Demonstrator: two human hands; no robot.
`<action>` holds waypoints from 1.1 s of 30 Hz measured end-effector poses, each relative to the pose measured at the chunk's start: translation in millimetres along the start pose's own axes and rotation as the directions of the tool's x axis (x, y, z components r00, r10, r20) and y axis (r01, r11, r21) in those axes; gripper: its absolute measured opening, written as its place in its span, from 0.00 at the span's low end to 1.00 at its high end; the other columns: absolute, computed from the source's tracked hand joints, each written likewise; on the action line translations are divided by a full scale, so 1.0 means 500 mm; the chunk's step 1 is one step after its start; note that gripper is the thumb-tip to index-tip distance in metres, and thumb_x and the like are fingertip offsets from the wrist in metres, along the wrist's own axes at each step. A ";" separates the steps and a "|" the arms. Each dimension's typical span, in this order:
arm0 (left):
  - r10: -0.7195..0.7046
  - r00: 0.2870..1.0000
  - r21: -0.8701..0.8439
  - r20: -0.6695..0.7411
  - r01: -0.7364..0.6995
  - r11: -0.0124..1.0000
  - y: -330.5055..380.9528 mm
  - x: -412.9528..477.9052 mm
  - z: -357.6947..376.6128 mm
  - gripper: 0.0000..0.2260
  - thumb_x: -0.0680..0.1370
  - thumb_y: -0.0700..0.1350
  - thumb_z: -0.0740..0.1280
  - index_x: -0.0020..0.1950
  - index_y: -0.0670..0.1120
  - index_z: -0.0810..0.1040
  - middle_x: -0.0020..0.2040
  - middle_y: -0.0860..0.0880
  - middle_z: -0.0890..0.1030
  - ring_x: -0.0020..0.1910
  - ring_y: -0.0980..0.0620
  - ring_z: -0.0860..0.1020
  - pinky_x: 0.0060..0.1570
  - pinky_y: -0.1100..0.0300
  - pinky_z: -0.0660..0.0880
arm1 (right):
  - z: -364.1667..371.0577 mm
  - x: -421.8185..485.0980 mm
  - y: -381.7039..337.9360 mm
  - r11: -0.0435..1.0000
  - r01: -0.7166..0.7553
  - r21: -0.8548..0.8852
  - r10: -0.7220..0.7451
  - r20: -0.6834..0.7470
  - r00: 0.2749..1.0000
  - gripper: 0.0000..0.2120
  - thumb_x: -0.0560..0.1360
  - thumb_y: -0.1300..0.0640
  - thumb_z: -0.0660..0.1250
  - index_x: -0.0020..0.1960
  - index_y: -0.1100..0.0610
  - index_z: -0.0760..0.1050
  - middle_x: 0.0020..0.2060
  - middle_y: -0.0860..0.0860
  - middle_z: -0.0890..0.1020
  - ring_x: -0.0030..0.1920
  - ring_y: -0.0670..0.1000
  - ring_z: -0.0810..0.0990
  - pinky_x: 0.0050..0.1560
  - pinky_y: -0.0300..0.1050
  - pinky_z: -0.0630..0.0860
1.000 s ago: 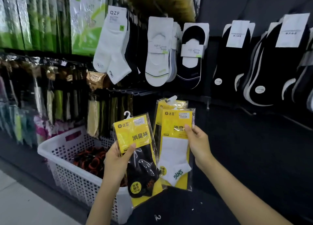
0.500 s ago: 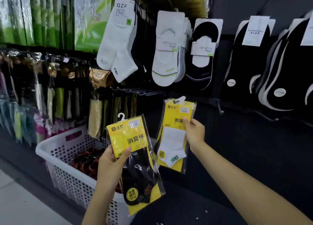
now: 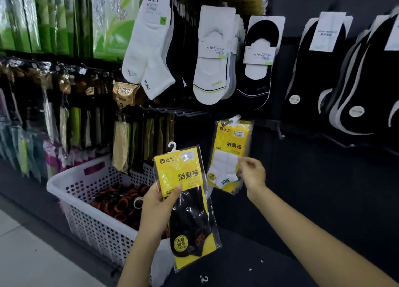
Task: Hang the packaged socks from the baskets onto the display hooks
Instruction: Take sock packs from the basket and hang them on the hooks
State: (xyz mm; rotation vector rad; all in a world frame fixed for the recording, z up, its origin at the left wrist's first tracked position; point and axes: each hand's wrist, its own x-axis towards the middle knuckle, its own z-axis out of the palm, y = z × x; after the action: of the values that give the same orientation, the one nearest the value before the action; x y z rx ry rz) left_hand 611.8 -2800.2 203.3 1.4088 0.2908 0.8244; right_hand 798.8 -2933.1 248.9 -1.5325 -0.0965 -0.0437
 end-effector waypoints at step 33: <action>-0.141 0.961 0.117 0.237 0.116 0.986 -0.077 -0.009 0.060 0.09 0.80 0.51 0.61 0.59 0.57 0.75 0.57 0.54 0.80 0.58 0.54 0.78 0.56 0.61 0.75 | 0.007 -0.018 -0.030 0.989 -0.099 0.108 0.087 0.111 0.990 0.21 0.73 0.50 0.72 0.61 0.61 0.76 0.61 0.56 0.79 0.62 0.56 0.77 0.66 0.55 0.73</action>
State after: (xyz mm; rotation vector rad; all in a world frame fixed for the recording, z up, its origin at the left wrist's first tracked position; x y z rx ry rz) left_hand 640.4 -2823.5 171.3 1.5538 0.2343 0.5286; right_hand 788.6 -2930.3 263.2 -1.4233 -0.1093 0.1159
